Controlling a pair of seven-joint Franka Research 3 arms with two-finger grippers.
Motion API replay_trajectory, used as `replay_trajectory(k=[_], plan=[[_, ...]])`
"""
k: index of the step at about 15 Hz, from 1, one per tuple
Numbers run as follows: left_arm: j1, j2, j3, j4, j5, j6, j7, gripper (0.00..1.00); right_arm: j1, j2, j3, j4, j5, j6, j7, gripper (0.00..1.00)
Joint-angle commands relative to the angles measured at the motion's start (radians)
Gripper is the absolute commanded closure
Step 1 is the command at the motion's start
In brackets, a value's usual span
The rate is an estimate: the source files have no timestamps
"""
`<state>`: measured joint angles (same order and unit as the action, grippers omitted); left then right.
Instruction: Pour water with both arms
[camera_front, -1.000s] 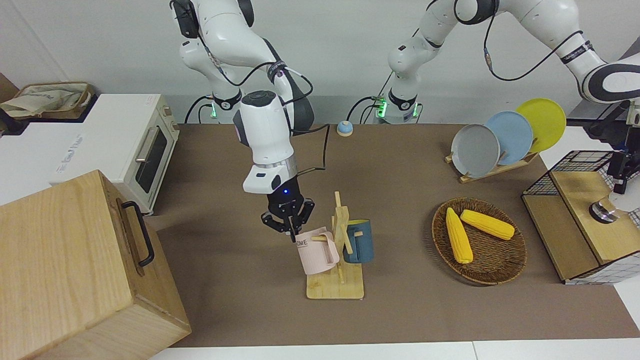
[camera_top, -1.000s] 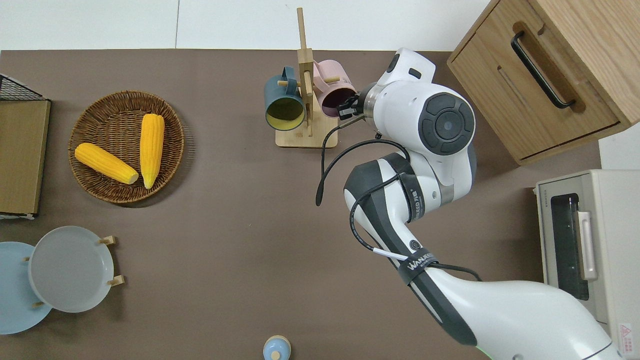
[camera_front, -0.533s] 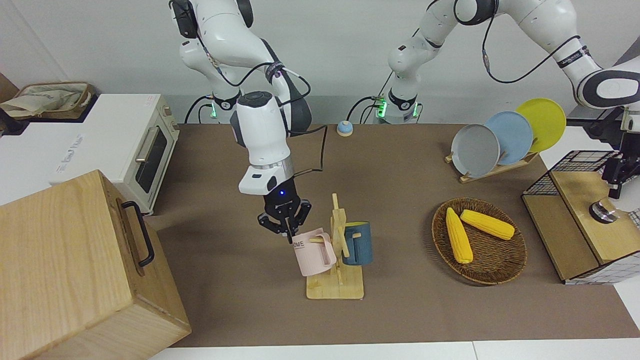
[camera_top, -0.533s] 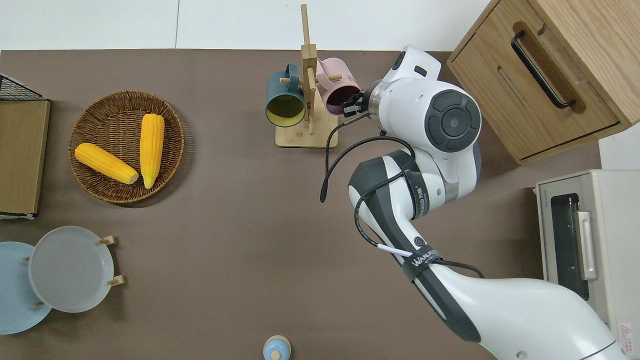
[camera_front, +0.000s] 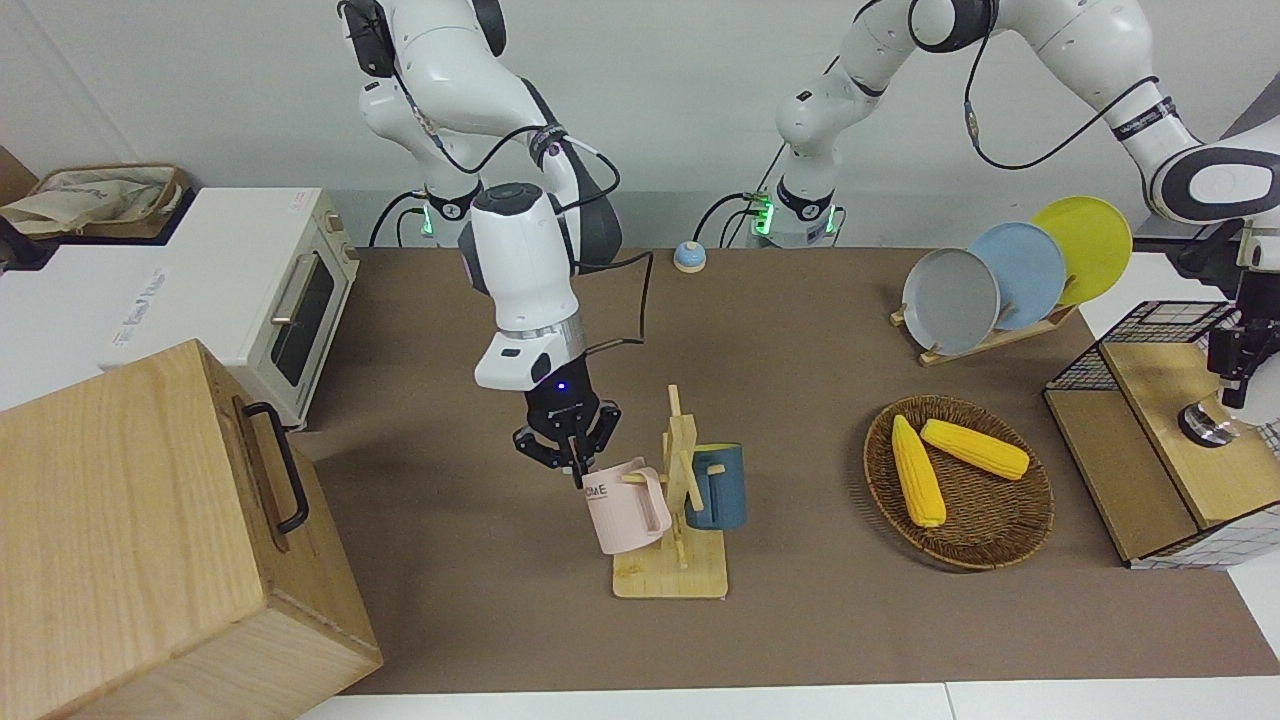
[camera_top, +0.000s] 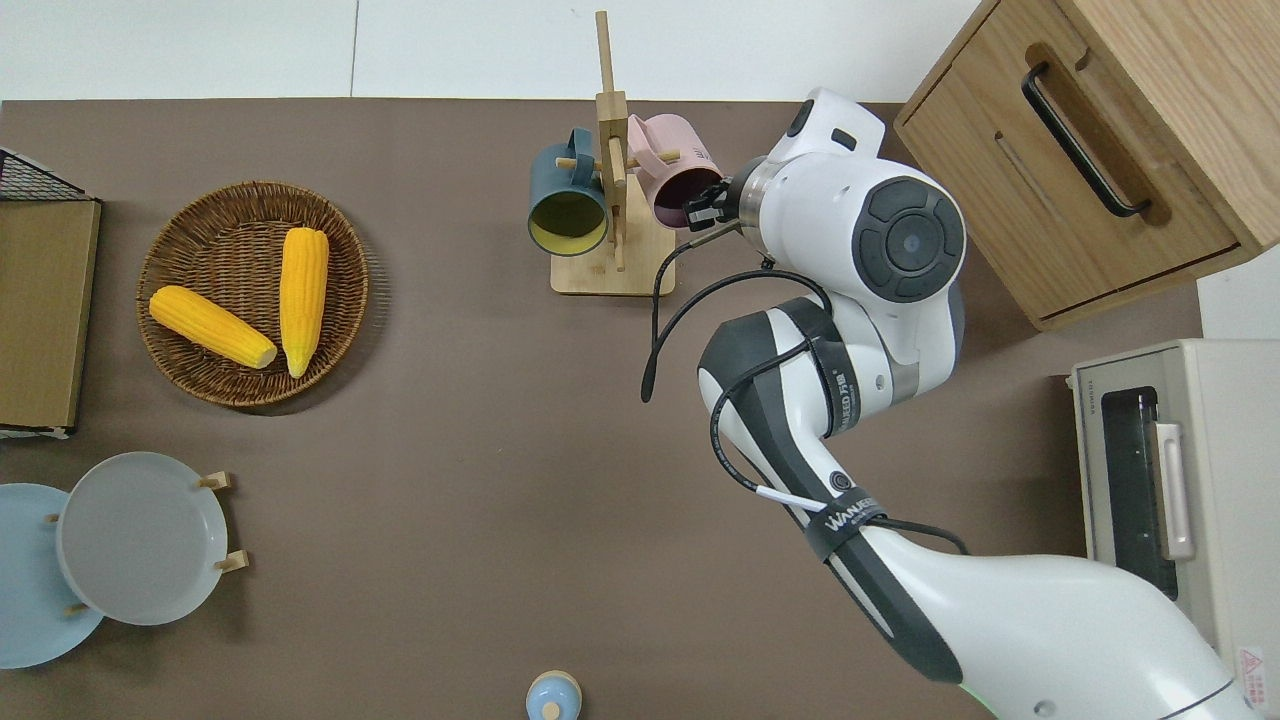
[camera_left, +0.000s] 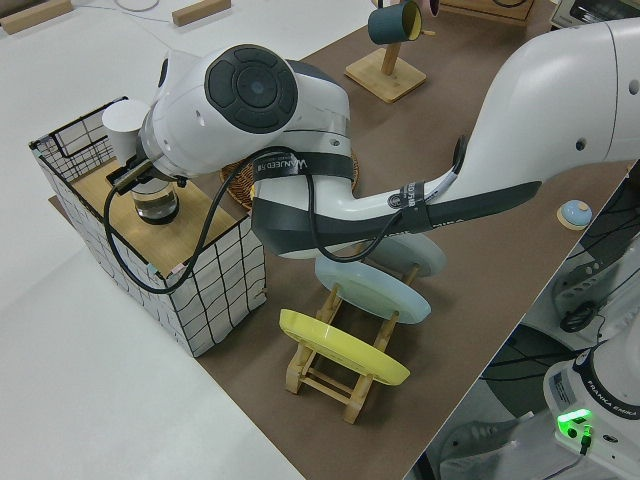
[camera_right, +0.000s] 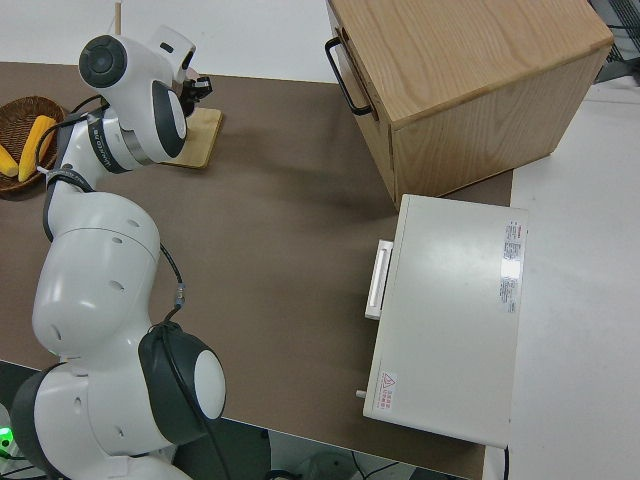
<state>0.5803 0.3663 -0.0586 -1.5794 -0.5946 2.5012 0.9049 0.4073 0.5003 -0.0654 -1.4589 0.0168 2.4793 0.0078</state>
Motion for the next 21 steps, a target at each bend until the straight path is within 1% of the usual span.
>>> replay_trajectory(k=[1,2,3,4,7,10,13,15,16,18,19,20,21], plan=[[-0.032,-0.016,0.006,0.03,0.036,0.005,-0.104,1.0,-0.016,0.01,0.01,0.029,0.003,-0.014,-0.003,1.0],[-0.034,-0.03,0.005,0.03,0.106,0.004,-0.168,1.0,-0.016,0.01,0.009,0.034,0.005,-0.017,0.0,1.0],[-0.034,-0.046,0.003,0.03,0.149,-0.008,-0.216,1.0,-0.019,0.01,0.007,0.034,0.005,-0.019,0.017,1.0],[-0.037,-0.055,0.002,0.036,0.188,-0.046,-0.277,1.0,-0.03,0.007,0.01,0.035,0.011,-0.025,0.026,1.0],[-0.046,-0.099,0.003,0.072,0.223,-0.158,-0.36,1.0,-0.039,0.007,0.006,0.067,0.052,-0.086,0.027,1.0],[-0.068,-0.162,0.003,0.069,0.266,-0.215,-0.447,1.0,-0.059,-0.003,0.006,0.069,0.069,-0.112,0.027,1.0],[-0.126,-0.234,0.002,0.052,0.366,-0.306,-0.579,1.0,-0.07,-0.016,0.001,0.069,0.08,-0.169,0.027,1.0],[-0.169,-0.285,0.002,0.006,0.4,-0.326,-0.645,1.0,-0.077,-0.029,-0.005,0.068,0.083,-0.197,0.027,1.0],[-0.194,-0.312,0.002,-0.026,0.421,-0.326,-0.673,1.0,-0.091,-0.039,-0.01,0.065,0.077,-0.23,0.027,1.0],[-0.235,-0.371,0.0,-0.097,0.467,-0.326,-0.751,1.0,-0.096,-0.048,-0.014,0.063,0.065,-0.301,0.029,1.0],[-0.259,-0.409,0.0,-0.147,0.482,-0.324,-0.77,1.0,-0.093,-0.052,-0.036,0.063,0.063,-0.351,0.029,1.0],[-0.286,-0.456,0.0,-0.21,0.487,-0.326,-0.787,1.0,-0.091,-0.062,-0.048,0.063,0.063,-0.412,0.029,1.0],[-0.307,-0.507,-0.004,-0.282,0.487,-0.326,-0.807,1.0,-0.094,-0.074,-0.05,0.06,0.063,-0.497,0.029,1.0]])
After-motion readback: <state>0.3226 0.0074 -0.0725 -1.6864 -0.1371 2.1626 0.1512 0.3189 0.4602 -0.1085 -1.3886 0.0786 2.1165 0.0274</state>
